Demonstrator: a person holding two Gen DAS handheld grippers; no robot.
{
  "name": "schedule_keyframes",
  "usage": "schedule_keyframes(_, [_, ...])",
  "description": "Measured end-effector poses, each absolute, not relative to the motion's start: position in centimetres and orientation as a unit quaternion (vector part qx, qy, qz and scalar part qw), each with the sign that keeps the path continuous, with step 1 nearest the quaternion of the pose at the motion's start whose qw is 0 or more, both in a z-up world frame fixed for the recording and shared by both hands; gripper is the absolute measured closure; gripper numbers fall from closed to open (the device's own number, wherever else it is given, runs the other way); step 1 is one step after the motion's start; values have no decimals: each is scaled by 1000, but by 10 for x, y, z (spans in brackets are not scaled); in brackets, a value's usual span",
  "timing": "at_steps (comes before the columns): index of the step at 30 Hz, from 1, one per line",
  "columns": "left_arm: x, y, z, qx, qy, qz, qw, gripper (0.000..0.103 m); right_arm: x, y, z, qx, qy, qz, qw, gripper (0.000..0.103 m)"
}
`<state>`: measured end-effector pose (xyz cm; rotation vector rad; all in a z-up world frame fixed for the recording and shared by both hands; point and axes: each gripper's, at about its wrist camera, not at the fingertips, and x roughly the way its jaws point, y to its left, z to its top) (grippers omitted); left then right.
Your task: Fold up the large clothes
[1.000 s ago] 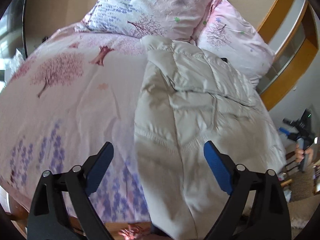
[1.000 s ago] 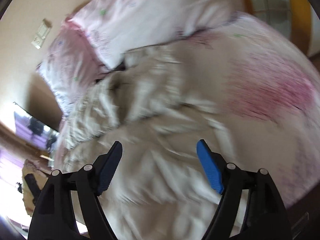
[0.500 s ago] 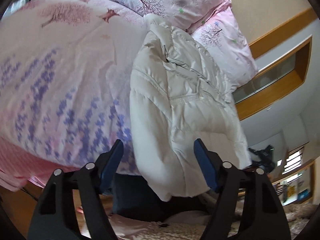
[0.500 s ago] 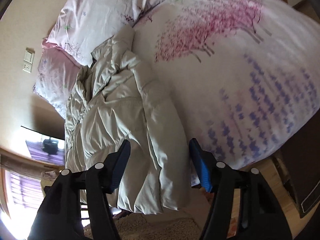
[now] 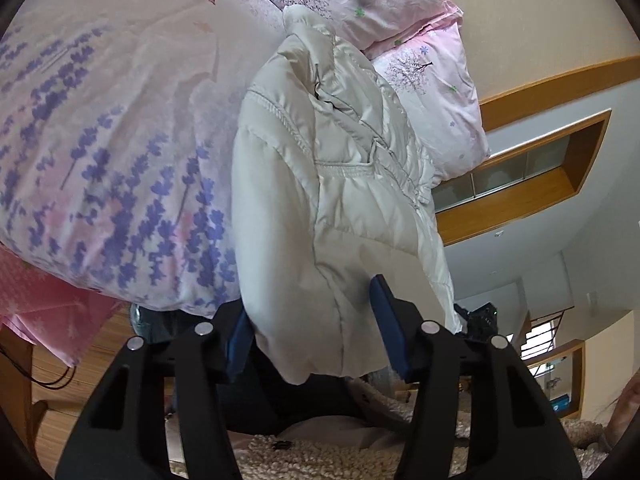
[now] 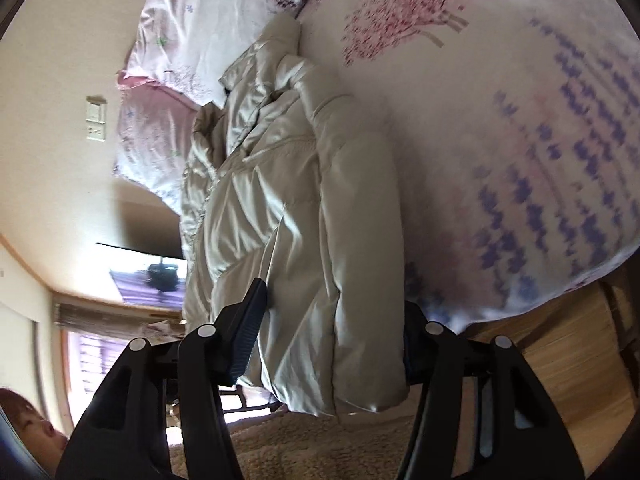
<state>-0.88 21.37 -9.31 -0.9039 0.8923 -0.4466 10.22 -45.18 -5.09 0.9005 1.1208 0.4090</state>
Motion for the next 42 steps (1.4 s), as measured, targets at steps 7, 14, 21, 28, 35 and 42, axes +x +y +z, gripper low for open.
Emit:
schedule_keyframes(7, [-6,214,-92,-426,407,-196,784,83,99,-436,-38,393,490,197,753,79])
schedule_keyframes(14, [-8,224,-56,-416,351,-196,816,92,93,-423,13,366,414,215,805,87])
schedule_keyframes(21, [-2,239,-12,-411,295,-201,839,93,94,-409,55,346,359,228,836,88])
schedule_keyframes(28, [40,245,34,-388,258,-209,860,93,134,-404,95,358,303,230,853,88])
schedule_keyframes(35, [117,249,82,-371,234,-181,880,93,194,-383,125,334,262,219,879,88])
schedule_keyframes(42, [194,248,102,-354,244,-150,890,93,262,-370,123,350,270,177,880,88])
